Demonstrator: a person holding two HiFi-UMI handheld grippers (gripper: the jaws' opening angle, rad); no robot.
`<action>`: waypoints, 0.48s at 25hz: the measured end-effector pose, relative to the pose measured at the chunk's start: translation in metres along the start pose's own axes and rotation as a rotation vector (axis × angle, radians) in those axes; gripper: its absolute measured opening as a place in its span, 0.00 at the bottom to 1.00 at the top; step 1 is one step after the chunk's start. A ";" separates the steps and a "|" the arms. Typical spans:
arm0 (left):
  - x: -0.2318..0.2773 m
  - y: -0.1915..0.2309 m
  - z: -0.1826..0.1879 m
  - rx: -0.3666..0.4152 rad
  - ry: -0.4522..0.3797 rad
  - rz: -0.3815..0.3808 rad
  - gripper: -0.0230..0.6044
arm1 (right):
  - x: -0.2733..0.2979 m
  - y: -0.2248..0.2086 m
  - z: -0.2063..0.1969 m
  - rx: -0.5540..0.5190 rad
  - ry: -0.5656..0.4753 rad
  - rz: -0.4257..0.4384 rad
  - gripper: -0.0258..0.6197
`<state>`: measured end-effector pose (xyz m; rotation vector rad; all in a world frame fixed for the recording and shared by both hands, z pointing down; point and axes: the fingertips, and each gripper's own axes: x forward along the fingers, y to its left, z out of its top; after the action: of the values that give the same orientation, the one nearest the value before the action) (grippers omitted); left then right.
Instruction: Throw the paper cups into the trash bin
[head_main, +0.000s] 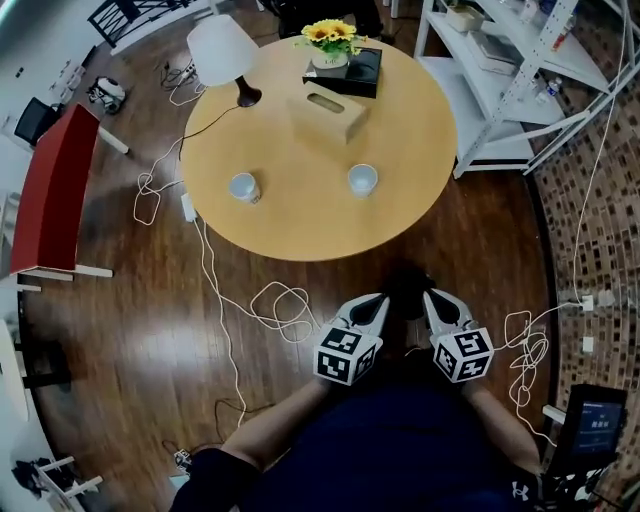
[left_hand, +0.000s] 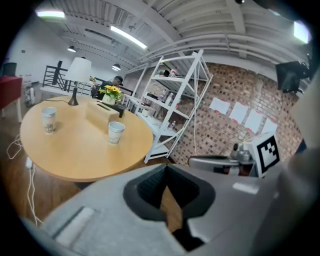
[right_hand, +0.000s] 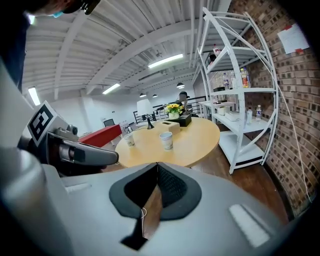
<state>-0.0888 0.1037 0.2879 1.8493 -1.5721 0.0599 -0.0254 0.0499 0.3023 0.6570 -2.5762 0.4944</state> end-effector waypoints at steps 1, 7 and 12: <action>0.001 0.008 0.004 0.002 -0.010 0.017 0.04 | 0.009 -0.002 0.003 -0.002 0.005 0.012 0.06; -0.004 0.057 0.046 0.006 -0.137 0.165 0.05 | 0.080 -0.004 0.032 -0.069 0.038 0.133 0.06; -0.013 0.098 0.077 0.021 -0.193 0.287 0.14 | 0.140 -0.018 0.065 -0.174 0.064 0.162 0.08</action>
<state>-0.2090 0.0719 0.2702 1.6730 -1.9696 0.0276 -0.1480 -0.0445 0.3201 0.3689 -2.5872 0.3301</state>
